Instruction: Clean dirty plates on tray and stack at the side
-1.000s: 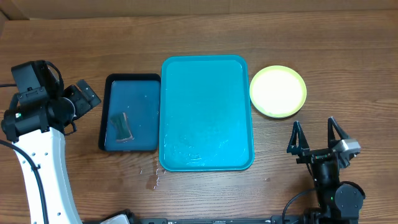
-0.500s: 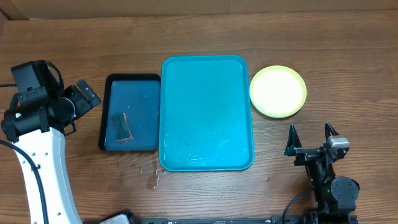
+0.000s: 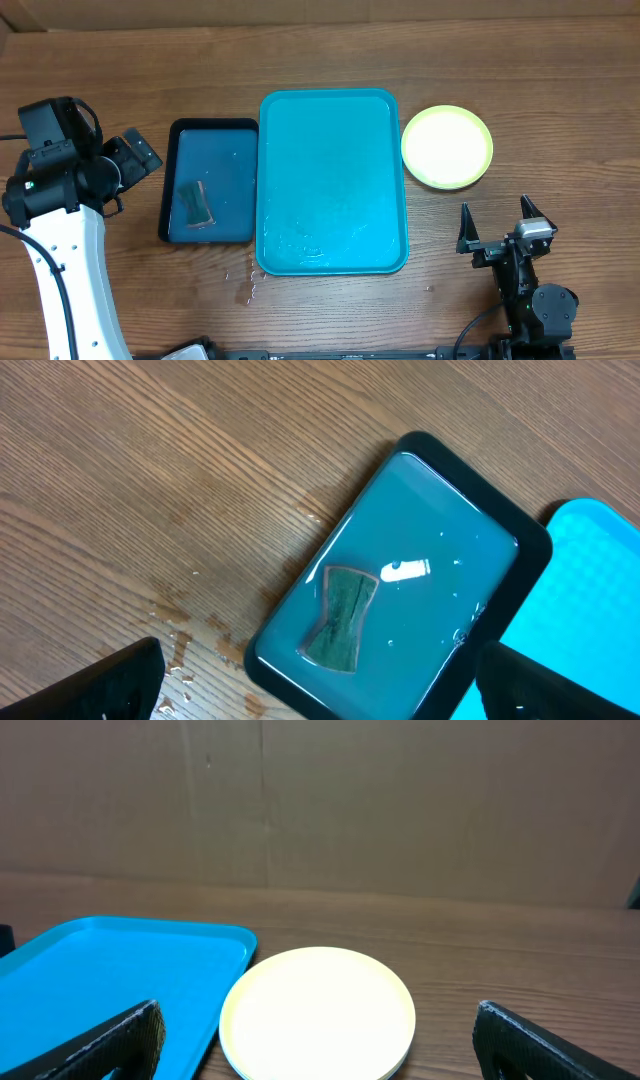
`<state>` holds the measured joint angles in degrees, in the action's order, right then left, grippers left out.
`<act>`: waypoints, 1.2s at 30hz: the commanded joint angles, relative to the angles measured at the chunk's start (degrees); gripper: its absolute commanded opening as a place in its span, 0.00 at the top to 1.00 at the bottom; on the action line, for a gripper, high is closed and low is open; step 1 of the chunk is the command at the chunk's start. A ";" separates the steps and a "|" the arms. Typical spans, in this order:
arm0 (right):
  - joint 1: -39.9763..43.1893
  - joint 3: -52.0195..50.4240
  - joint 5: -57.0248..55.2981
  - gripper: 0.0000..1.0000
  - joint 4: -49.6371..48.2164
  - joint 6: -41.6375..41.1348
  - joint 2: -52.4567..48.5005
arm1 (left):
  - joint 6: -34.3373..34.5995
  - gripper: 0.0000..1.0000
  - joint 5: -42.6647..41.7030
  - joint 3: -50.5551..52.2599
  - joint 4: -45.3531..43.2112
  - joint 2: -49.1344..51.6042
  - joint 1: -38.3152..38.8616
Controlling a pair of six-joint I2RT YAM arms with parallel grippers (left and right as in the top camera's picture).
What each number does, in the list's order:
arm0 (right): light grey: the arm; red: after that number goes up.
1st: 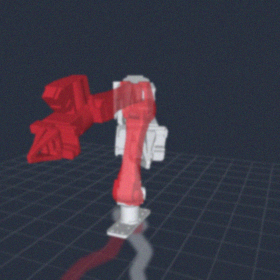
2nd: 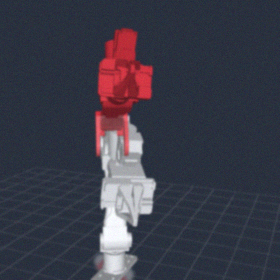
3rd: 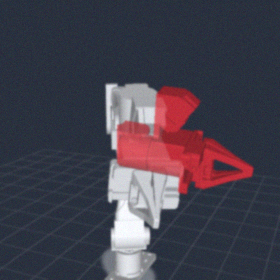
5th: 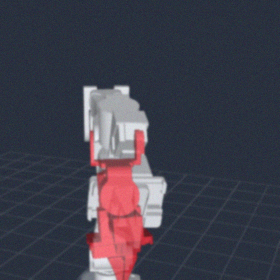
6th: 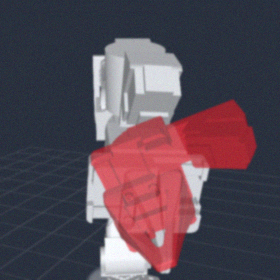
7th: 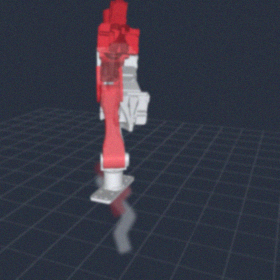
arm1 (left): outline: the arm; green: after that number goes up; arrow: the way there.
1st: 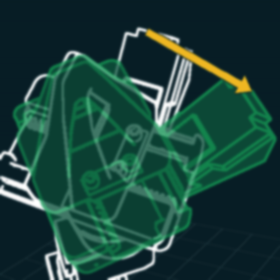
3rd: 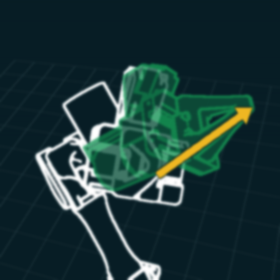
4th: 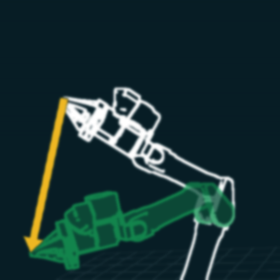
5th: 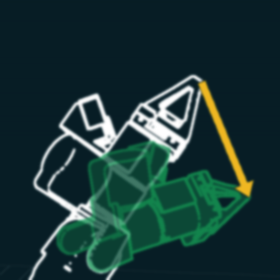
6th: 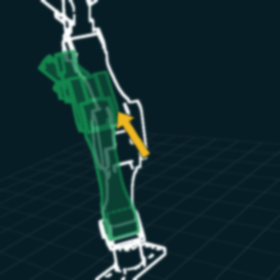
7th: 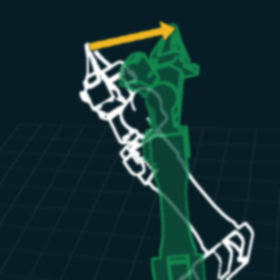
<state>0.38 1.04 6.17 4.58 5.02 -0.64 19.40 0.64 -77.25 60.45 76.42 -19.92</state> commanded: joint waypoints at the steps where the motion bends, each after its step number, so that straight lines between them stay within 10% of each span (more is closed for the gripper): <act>1: 0.33 -0.61 0.31 0.00 -0.39 0.61 0.48 | 0.55 0.00 -0.20 -0.70 -0.04 0.39 0.07; 36: 0.33 -0.59 0.31 0.00 -0.39 0.61 0.48 | 0.55 0.00 -0.20 -0.70 -0.04 -0.44 3.96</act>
<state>0.40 1.04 6.17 4.56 5.19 -0.64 19.40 0.69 -77.25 60.45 76.42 -18.04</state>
